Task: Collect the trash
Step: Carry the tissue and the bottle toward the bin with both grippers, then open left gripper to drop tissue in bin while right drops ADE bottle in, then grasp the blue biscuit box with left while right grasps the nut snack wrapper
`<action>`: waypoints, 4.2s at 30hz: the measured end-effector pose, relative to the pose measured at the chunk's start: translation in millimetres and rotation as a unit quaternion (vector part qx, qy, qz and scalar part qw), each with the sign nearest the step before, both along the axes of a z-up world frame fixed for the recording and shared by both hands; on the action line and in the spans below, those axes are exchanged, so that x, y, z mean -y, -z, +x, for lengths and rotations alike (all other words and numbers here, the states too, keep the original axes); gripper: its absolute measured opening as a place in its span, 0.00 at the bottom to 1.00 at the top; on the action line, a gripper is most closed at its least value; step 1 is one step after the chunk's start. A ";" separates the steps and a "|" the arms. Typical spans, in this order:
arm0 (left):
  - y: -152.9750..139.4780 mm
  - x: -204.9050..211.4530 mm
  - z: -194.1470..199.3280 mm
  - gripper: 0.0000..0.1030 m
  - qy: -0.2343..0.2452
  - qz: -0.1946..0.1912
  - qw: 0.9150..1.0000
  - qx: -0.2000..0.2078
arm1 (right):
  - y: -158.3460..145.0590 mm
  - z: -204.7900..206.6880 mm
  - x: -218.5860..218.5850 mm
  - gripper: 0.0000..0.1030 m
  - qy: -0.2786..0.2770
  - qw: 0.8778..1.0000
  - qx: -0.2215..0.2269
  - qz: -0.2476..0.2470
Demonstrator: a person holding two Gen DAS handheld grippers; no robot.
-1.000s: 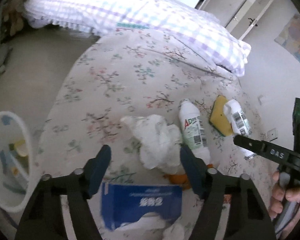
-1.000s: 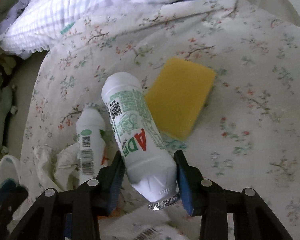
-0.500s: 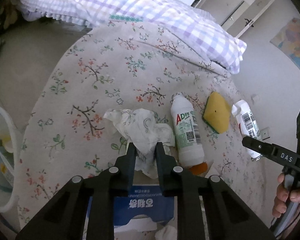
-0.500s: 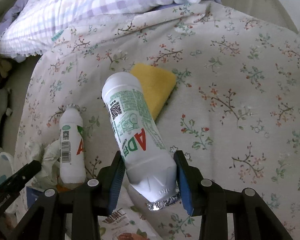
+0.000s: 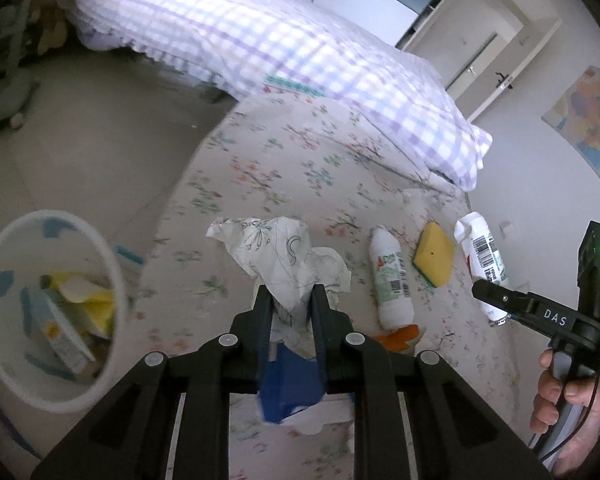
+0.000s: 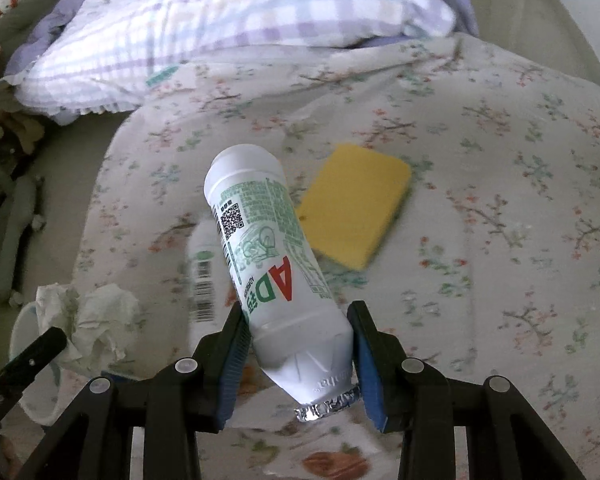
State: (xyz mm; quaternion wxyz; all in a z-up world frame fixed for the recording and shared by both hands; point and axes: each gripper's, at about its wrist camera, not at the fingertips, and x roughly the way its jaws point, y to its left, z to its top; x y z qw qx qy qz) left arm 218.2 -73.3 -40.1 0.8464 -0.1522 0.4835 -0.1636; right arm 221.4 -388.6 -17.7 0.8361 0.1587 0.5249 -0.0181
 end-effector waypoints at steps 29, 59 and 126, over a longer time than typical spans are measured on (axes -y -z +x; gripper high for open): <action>2.1 -172.1 -35.8 0.20 -0.127 0.038 0.991 -0.008 | -1.5 12.6 -166.8 0.42 -0.115 0.993 0.020 0.026; 16.9 -233.9 -67.4 0.84 -0.192 0.185 0.963 -0.050 | 43.7 17.3 -287.5 0.43 -0.204 0.979 -0.014 0.019; 9.5 -97.4 -53.0 0.84 -0.061 0.189 0.979 -0.046 | 12.3 -10.0 -138.7 0.69 -0.121 0.991 -0.001 -0.054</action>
